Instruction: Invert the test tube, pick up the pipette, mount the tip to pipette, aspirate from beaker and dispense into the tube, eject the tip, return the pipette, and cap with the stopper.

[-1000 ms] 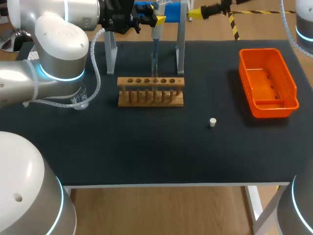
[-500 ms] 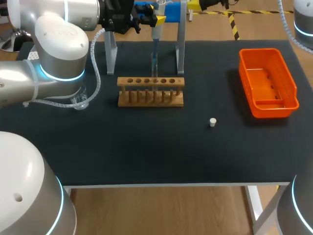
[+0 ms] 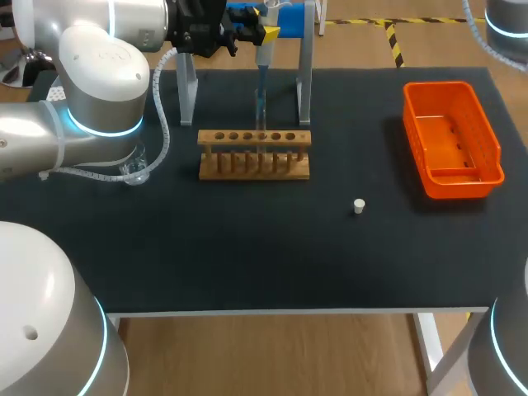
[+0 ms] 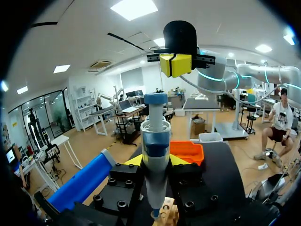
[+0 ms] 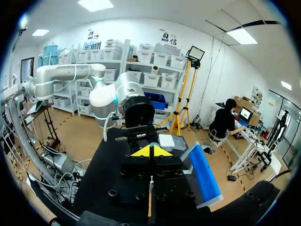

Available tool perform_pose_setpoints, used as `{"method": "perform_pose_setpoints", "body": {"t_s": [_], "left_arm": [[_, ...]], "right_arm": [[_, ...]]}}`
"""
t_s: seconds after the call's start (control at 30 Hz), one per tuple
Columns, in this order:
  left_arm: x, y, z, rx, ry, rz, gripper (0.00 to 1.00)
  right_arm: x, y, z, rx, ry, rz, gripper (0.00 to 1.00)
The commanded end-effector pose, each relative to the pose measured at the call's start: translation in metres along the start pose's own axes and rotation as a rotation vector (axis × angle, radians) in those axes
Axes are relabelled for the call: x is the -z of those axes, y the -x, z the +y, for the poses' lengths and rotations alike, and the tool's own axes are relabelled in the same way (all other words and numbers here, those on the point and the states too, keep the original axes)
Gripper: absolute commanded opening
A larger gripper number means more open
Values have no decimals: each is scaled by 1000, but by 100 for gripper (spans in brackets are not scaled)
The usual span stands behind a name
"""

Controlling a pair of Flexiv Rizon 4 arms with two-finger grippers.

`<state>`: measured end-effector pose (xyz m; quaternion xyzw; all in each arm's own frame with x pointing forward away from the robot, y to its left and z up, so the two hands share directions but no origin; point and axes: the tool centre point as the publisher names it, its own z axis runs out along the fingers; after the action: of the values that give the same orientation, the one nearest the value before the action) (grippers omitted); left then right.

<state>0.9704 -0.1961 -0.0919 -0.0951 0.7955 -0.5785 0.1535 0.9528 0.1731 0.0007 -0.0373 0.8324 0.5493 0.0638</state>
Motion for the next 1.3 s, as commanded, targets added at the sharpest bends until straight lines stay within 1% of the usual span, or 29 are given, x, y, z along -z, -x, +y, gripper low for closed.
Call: {"method": "perform_pose_setpoints", "body": {"t_s": [0.03,0.17,0.23,0.77,1.03,1.3], "left_arm": [[1,0,0,-1,1,2,0],[1,0,0,-1,1,2,0],[1,0,0,-1,1,2,0],[1,0,0,-1,1,2,0],[1,0,0,-1,1,2,0],[1,0,0,-1,1,2,0]], "right_arm": [[-15,11,9,-9,-19,30,0],[-28,15,12,-28,-35,41,0],[-32,18,13,-43,-46,20,0],[-32,18,13,-43,-46,20,0],[-35,19,14,-86,-16,52,0],[-41,19,10,-122,-13,83,0]]}}
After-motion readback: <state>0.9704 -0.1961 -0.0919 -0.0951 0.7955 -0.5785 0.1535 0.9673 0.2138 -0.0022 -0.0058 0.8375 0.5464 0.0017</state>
